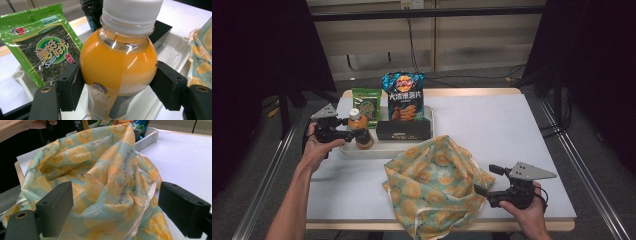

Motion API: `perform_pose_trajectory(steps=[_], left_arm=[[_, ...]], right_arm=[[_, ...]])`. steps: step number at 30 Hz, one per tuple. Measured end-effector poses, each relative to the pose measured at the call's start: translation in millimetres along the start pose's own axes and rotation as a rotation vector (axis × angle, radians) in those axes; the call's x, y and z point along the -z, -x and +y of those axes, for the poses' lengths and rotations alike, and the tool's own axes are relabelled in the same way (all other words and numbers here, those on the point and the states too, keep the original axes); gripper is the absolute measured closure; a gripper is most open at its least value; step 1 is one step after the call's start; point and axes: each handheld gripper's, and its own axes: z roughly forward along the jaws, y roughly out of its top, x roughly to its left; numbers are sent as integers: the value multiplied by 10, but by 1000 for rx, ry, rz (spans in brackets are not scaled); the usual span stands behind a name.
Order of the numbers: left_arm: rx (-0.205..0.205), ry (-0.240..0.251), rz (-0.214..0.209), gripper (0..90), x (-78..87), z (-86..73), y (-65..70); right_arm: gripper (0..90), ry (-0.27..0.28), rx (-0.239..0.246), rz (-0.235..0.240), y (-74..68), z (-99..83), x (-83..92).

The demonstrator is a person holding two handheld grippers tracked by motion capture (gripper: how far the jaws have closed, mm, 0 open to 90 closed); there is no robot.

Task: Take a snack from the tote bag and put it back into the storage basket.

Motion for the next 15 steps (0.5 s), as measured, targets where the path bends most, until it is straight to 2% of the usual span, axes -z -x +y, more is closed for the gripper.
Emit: perform_pose_trajectory(steps=[4, 9, 11, 15], left_arm=[[6, 2, 16, 287, -12, -16, 7], [31, -6, 26, 203, -33, -32, 20], [27, -10, 30, 191, -37, -48, 22], [50, -10, 39, 142, -24, -75, 29]], right_arm=[[119, -1, -5, -2, 2, 4, -4], [118, -2, -3, -1, 3, 3, -8], [118, 1, -3, 2, 0, 5, -3], [117, 5, -3, -1, 5, 6, 17]])
